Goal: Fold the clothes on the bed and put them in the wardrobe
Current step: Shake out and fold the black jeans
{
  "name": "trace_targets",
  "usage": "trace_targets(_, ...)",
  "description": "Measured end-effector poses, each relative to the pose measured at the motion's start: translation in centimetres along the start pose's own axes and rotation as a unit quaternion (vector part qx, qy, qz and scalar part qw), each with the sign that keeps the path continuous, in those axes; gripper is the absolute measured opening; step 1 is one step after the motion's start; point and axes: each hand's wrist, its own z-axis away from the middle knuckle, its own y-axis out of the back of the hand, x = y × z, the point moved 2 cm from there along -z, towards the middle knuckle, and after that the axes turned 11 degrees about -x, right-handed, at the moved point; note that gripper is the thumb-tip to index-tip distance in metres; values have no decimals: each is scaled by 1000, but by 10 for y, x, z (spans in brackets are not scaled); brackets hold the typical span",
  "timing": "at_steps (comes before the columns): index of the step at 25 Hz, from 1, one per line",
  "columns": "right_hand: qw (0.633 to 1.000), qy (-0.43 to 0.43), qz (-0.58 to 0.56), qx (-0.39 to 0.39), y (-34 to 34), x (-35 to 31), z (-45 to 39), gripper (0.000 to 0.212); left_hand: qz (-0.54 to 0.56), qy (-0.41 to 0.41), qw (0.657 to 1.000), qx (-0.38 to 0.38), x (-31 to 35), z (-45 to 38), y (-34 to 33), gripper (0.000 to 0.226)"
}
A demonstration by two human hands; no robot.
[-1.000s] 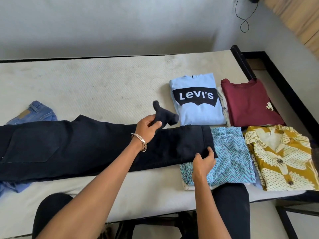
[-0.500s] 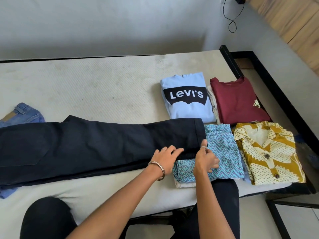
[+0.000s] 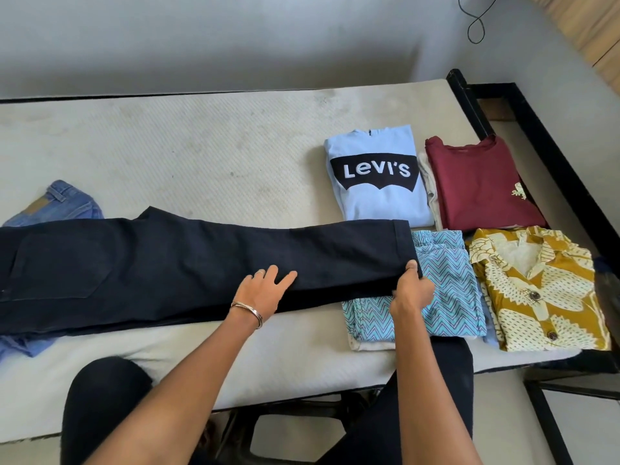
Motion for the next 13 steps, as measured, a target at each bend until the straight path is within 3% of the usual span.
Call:
trace_targets(2,996,-70,58,14,1,5,3,69,40,-39,996,-64,5,2,-11,76)
trace_targets(4,995,-91,34,-2,-2,8,11,75,61,-56,989,-118,18,8,-19,82)
trace_targets(7,990,-86,-86,-74,-8,16,20,50,32,-12,997,-68,37,16,-24,95)
trace_targets(10,970,-62,-210,-107,-13,11,23,25,51,54,997,-5,42,11,-20,83)
trace_targets(13,937,45,-296,-181,-23,-4,39,23,107,37,993,-42,35,-1,-11,85)
